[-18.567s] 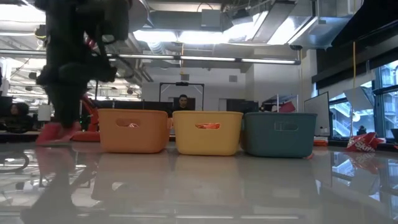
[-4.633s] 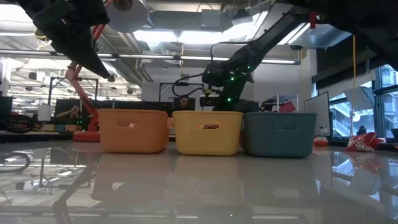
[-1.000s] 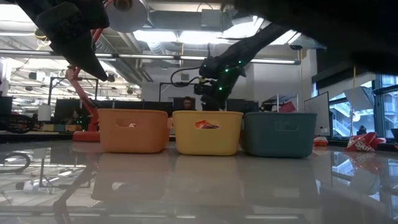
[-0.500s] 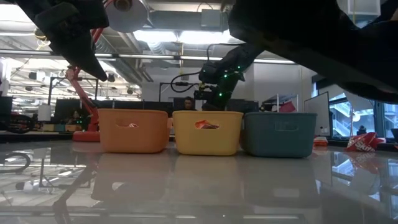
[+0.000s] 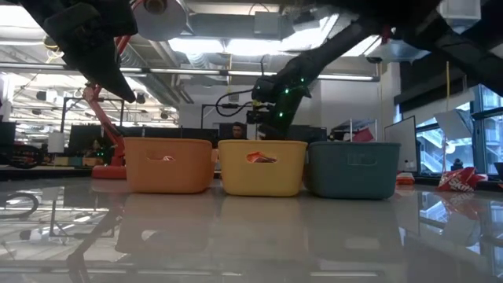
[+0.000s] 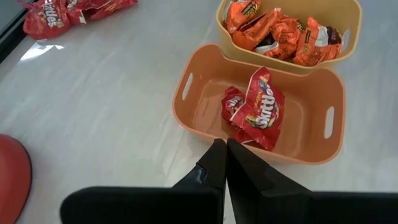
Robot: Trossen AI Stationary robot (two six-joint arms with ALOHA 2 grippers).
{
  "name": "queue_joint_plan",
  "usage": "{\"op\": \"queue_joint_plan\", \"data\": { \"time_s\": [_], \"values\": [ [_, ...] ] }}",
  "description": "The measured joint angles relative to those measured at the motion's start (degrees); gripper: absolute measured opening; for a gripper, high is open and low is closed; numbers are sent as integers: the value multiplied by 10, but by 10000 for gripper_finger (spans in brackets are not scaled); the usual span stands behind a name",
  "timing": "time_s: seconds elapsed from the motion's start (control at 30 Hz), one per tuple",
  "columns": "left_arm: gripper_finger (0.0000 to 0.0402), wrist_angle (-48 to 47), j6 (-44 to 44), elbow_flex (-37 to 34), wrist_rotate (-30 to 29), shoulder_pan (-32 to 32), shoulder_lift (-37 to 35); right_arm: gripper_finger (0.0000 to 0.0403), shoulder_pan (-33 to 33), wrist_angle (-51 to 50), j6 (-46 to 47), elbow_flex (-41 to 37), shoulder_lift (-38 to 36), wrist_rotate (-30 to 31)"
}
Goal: Sort candy
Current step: Put the orange candy into the yellow bin
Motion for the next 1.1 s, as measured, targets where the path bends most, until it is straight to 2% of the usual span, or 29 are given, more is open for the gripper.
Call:
{"op": "queue_joint_plan", "data": {
  "time_s": [0.23,0.5,0.6,0.7,0.8,0.97,1.1],
  "values": [
    [4,0,3,0,0,0,0,1,60,-78,-2,0,-55,31],
    [4,0,7,0,0,-1,0,1,150,-115,34,0,-119,27],
    [4,1,20,0,0,-1,0,13,167,-105,69,1,-114,68],
    [4,3,20,0,0,-1,0,48,163,-97,72,1,-88,87],
    [4,2,9,0,0,-2,0,100,153,-92,74,0,-60,107],
    [4,0,0,0,0,-10,0,191,133,-65,90,0,-25,105],
    [4,0,1,0,0,-16,0,239,133,-38,92,0,-7,111]
  ]
}}
